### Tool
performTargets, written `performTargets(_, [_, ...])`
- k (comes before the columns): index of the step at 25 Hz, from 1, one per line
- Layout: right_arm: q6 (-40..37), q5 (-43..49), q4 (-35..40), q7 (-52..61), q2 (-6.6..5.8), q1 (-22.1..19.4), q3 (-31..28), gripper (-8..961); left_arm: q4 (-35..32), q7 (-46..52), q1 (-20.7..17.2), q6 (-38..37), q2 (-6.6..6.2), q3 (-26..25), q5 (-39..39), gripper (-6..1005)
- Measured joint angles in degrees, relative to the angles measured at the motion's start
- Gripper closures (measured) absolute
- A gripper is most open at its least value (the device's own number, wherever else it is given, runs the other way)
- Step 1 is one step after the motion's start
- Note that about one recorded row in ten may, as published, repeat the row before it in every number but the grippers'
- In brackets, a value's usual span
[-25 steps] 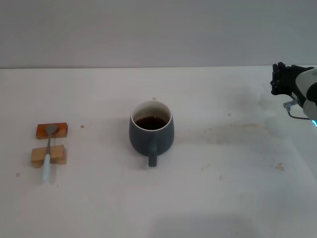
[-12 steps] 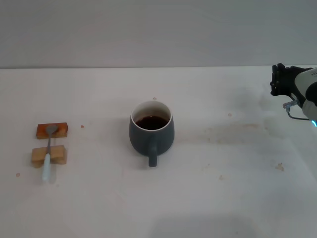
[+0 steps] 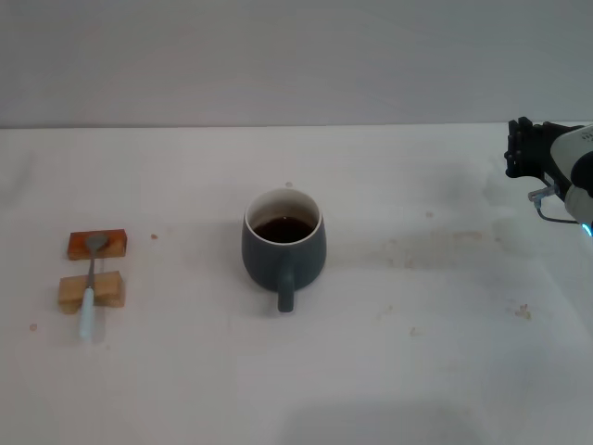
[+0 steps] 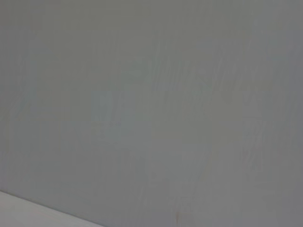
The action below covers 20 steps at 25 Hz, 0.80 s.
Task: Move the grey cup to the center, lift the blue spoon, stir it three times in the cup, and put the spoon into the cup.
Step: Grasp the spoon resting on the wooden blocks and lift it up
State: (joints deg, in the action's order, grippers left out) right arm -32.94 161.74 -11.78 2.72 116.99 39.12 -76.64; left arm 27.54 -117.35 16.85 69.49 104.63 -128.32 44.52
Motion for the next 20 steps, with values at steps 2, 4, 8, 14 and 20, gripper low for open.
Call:
performTargets(2, [0.0, -0.01, 0.0, 0.0, 0.0, 0.0, 0.0, 885, 1.58, 1.54, 0.22, 2.82, -0.67, -0.03, 5.59, 322])
performTargets(4, [0.0, -0.03, 0.0, 0.0, 0.0, 0.0, -0.01, 884, 4.38, 3.1, 0.12, 3.99, -0.85, -0.1, 11.57, 341])
performTargets(8, [-0.01, -0.03, -0.11, 0.0, 0.0, 0.06, 0.0, 884, 7.31, 5.62, 0.33, 2.69, -0.06, -0.61, 19.87, 415])
performTargets(14, [-0.01, -0.03, -0.17, 0.0, 0.0, 0.24, 0.0, 884, 10.9, 8.54, 1.91, 2.08, 0.75, -0.08, 33.45, 437])
performTargets(20, [0.1, 0.06, -0.18, 0.0, -0.08, 0.58, -0.01, 884, 11.97, 24.96, 9.21, -2.0, 0.88, -2.33, 60.59, 459])
